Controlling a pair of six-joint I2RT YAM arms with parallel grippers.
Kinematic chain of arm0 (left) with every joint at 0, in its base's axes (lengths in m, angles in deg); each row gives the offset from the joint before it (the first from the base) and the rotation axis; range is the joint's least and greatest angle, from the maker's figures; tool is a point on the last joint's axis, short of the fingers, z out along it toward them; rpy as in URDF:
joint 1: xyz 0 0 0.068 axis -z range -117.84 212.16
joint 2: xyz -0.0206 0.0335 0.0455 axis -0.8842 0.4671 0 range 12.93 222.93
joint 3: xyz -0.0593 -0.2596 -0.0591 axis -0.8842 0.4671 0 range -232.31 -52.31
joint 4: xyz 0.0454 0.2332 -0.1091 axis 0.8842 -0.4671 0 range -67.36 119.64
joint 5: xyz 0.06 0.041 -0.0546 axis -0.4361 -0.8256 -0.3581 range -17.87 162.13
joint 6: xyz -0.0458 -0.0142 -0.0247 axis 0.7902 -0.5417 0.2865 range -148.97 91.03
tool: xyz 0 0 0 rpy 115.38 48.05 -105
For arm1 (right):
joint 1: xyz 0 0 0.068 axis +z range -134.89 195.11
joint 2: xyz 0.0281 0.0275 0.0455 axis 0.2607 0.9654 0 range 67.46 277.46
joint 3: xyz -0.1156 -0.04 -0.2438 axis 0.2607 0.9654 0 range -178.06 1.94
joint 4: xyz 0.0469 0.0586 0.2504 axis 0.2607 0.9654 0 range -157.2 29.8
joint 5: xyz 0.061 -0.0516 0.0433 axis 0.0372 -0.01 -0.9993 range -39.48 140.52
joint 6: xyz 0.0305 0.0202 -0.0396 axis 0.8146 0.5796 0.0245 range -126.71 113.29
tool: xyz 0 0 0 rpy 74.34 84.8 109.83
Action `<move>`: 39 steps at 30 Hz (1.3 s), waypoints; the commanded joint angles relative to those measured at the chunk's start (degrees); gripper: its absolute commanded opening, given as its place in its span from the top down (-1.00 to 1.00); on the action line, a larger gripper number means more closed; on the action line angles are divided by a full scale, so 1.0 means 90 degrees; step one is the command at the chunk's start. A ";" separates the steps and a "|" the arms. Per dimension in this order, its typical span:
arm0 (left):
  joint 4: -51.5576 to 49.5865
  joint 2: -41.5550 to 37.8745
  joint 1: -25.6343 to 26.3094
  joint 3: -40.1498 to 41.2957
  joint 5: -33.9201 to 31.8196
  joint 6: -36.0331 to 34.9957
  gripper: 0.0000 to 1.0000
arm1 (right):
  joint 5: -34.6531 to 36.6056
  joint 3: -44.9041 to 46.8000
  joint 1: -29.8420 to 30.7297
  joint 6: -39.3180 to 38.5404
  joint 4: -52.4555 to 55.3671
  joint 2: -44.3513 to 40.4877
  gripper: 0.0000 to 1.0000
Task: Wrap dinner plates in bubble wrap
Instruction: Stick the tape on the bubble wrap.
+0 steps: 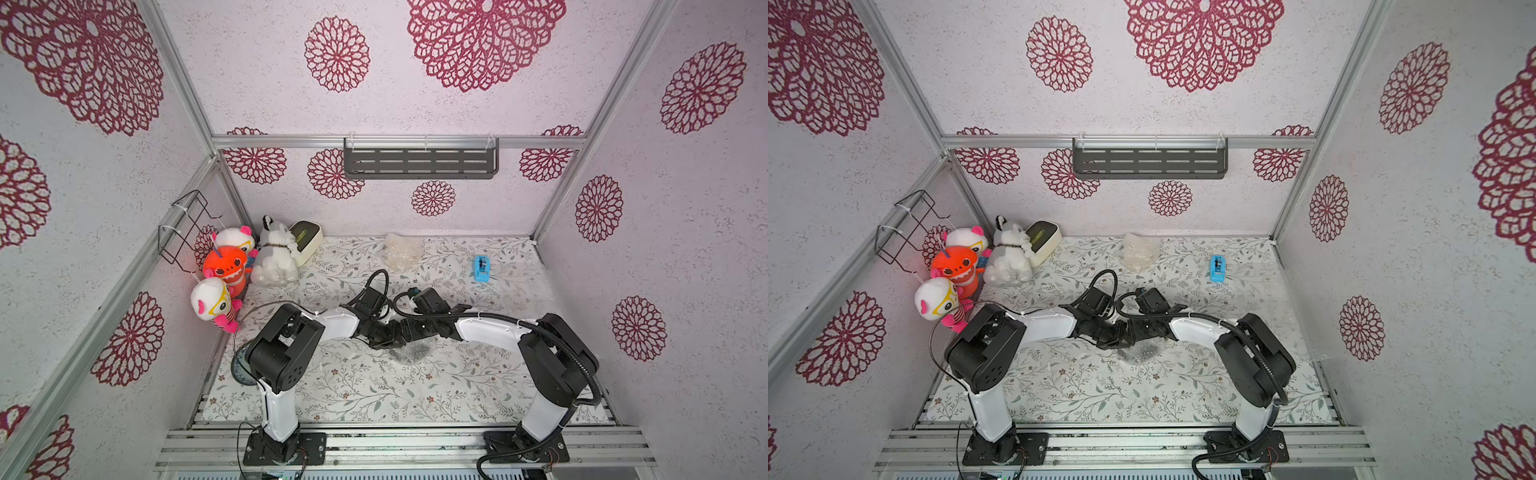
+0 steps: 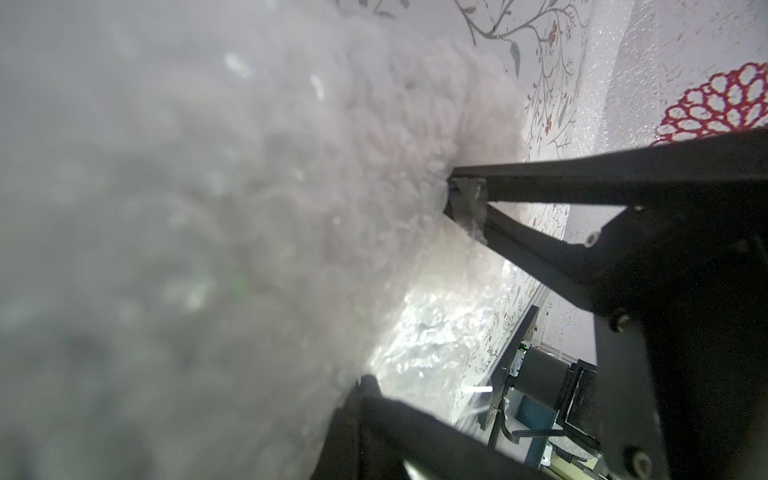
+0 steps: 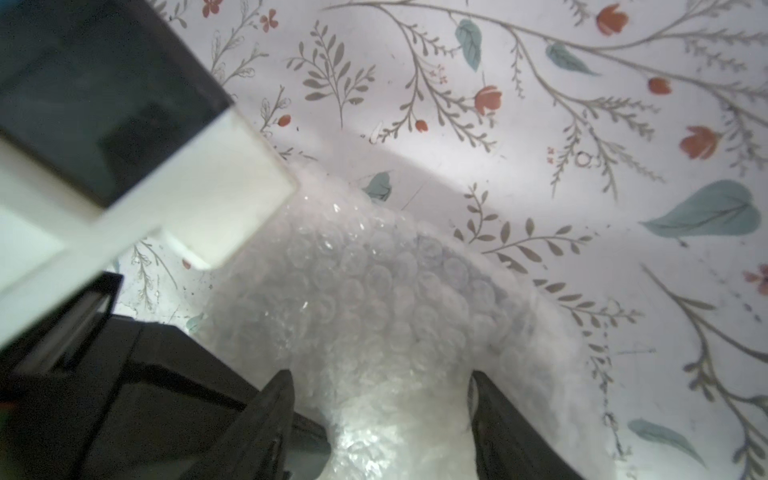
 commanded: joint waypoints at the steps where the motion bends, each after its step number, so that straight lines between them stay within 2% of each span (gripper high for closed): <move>1: -0.0249 0.0086 0.0064 -0.0051 -0.0082 -0.0123 1.00 | -0.0080 -0.0299 0.0026 -0.0693 0.0423 -0.0191 -0.39; 10: -0.0247 0.0060 0.0085 -0.0041 -0.0110 -0.0124 1.00 | -0.0194 -0.0761 0.0006 -0.2270 0.1096 0.0038 -0.45; 13: -0.0247 0.0038 0.0085 -0.0033 -0.0128 -0.0117 1.00 | -0.0122 -0.0898 -0.0047 -0.2270 0.1218 -0.0006 -0.44; 16: -0.0252 0.0038 0.0091 -0.0040 -0.0150 -0.0122 1.00 | -0.0008 -0.0933 -0.0096 -0.1848 0.1225 -0.0288 -0.40; 18: -0.0266 0.0041 0.0086 -0.0049 -0.0156 -0.0121 1.00 | 0.0090 -0.0752 -0.0135 -0.1378 0.1150 -0.0588 -0.26; 21: -0.0303 0.0048 0.0093 -0.0062 -0.0156 -0.0135 1.00 | -0.0143 -0.0247 -0.0191 -0.0742 0.0894 -0.0945 0.48; 25: -0.0327 0.0038 0.0095 -0.0062 -0.0155 -0.0158 1.00 | -0.0450 0.0244 -0.0189 -0.0216 0.0563 -0.0998 1.00; 30: -0.0305 0.0067 0.0095 -0.0080 -0.0146 -0.0146 1.00 | -0.0157 0.0624 -0.0190 0.0194 0.0026 -0.0337 1.00; 33: -0.0332 0.0039 0.0099 -0.0074 -0.0179 -0.0161 1.00 | 0.0027 0.0395 -0.0180 0.0121 0.0220 0.0159 1.00; 39: -0.0408 0.0028 0.0102 -0.0119 -0.0220 -0.0208 1.00 | -0.0015 0.0462 -0.0126 0.0061 0.0652 -0.0736 1.00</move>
